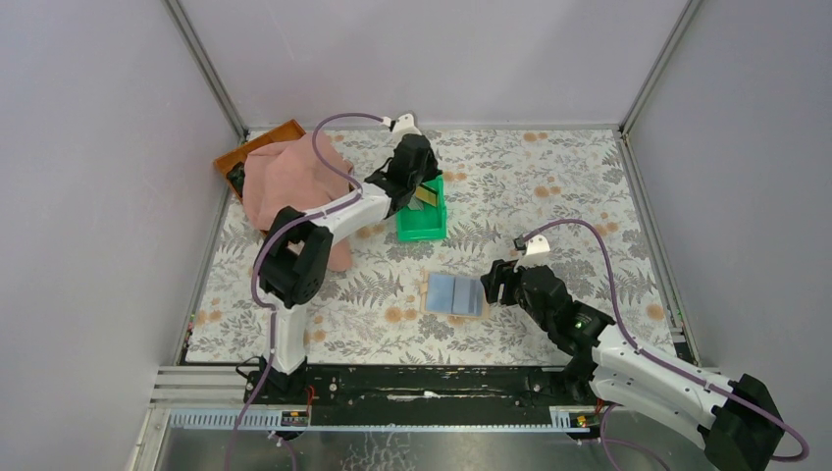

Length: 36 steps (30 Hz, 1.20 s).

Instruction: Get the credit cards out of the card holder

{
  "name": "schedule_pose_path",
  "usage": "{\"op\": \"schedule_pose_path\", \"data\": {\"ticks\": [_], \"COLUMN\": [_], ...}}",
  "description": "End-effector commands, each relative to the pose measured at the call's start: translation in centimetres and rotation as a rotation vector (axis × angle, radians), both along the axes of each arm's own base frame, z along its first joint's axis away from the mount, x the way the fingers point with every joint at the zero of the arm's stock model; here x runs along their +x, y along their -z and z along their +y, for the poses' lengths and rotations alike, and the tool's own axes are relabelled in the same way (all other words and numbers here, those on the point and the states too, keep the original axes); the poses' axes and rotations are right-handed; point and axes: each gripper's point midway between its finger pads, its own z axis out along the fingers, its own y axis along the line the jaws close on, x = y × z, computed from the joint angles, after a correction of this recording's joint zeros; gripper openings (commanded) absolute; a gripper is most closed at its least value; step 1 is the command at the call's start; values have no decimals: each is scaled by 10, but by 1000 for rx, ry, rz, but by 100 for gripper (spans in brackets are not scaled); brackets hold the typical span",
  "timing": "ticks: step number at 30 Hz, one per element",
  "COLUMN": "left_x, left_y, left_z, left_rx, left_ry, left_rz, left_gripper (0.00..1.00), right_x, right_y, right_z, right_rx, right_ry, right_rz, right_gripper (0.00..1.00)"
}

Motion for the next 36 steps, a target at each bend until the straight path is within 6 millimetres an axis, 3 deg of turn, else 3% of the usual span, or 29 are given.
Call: {"op": "schedule_pose_path", "data": {"ticks": [1, 5, 17, 22, 36], "left_x": [-4, -4, -13, -9, 3], "left_y": [32, 50, 75, 92, 112], "left_z": [-5, -3, -4, -11, -10], "left_rx": [45, 60, 79, 103, 154], "left_ry": [-16, -36, -12, 12, -23], "left_rz": [121, 169, 233, 278, 316], "left_gripper": [0, 0, 0, 0, 0], "right_x": [8, 8, 5, 5, 5], "right_y": [-14, -16, -15, -13, -12], "right_z": [-4, -4, -2, -2, -3], "right_rx": [40, 46, 63, 63, 60], "right_ry": [47, 45, 33, 29, 34], "right_rz": [-51, -59, -53, -50, -50], "right_gripper": [70, 70, 69, 70, 69]}}
